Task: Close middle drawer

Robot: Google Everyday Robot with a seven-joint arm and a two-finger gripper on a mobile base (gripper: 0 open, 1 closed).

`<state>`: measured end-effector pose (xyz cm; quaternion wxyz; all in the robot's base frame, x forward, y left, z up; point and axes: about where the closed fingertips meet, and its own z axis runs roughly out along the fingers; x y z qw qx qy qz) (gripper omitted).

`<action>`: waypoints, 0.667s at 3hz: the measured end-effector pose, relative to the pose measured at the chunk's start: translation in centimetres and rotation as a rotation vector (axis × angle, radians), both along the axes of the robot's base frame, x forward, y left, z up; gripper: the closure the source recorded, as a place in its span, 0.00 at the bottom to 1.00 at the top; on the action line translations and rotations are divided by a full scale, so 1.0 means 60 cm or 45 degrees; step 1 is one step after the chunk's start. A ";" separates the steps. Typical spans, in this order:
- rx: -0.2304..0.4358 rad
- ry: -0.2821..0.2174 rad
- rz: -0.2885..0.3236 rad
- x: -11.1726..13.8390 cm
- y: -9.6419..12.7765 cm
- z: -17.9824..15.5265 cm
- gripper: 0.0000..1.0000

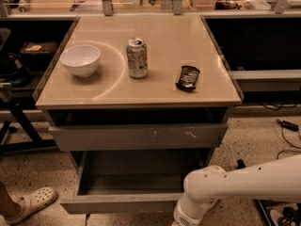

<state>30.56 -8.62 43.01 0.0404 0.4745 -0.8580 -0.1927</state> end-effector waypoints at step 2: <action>0.022 -0.095 0.000 0.061 0.015 0.017 0.88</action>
Offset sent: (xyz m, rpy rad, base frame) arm 0.0703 0.0135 0.0195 0.0170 -0.1459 -0.0151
